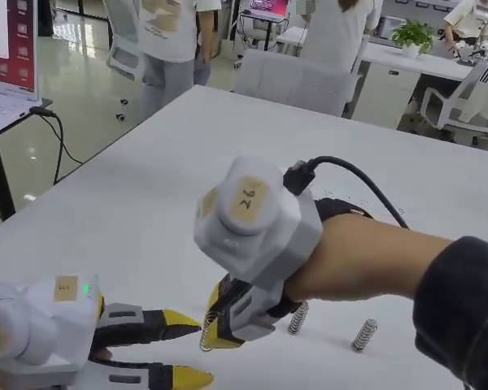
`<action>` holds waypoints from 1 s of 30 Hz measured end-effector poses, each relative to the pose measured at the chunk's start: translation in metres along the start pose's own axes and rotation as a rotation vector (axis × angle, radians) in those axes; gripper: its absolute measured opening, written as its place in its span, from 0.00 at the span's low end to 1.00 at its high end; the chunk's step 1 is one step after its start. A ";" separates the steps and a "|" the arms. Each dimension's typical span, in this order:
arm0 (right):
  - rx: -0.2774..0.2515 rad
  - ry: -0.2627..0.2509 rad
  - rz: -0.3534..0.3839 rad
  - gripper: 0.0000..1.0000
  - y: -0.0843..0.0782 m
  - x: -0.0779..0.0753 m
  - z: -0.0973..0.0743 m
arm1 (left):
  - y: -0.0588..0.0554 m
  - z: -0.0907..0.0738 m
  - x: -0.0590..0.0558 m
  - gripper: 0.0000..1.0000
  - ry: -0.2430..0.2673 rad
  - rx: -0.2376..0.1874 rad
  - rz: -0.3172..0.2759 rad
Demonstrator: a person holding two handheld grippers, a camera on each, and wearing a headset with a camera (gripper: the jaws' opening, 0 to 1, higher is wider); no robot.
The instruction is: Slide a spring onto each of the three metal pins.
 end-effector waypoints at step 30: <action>0.004 -0.086 0.064 0.08 -0.021 -0.042 -0.023 | -0.002 0.001 0.007 0.52 0.045 -0.012 -0.040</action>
Point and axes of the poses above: the centre of the closed fingertips' face, and the gripper's own axes: z roughly forward along the fingers, x roughly to its left, y roughly out of its top, the point moved 1 cm from there along -z, roughly backward along the fingers, and after that the axes turned 5 degrees about -z, right-handed, at the moved point
